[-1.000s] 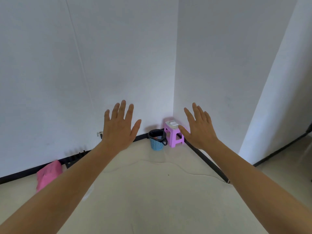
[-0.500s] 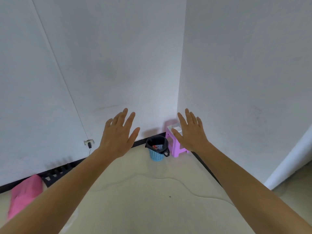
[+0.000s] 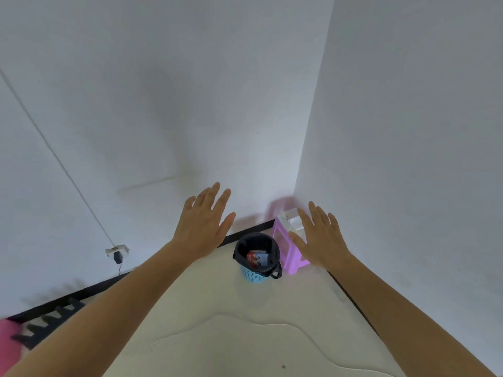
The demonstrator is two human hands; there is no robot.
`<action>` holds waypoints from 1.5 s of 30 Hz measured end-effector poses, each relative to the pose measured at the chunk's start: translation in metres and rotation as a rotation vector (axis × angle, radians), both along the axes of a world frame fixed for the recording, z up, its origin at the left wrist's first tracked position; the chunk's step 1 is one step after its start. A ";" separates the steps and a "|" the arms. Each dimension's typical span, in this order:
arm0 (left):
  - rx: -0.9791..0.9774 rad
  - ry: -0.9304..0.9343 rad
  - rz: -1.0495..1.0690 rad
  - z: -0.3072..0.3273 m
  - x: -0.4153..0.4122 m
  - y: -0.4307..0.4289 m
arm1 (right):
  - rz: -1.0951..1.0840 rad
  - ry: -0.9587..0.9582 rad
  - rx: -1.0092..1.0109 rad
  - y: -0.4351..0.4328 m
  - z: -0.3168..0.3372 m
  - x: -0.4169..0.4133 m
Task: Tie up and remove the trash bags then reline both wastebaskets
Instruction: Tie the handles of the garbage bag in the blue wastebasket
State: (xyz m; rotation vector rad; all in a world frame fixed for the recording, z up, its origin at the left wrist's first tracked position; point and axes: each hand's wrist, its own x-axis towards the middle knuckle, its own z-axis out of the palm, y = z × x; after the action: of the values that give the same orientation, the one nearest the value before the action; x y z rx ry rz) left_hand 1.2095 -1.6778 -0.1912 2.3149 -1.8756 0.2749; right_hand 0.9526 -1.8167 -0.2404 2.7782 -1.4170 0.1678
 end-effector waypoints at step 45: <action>0.082 1.653 0.886 -0.860 0.190 -0.428 | -0.839 -0.983 0.922 -0.364 -0.803 0.182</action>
State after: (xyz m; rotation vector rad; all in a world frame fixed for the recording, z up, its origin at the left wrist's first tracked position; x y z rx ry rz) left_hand 1.3999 -2.1059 -1.0510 1.9034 -0.0638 -1.2188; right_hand 1.1348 -2.1807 -1.0432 2.2072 -3.4666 1.2206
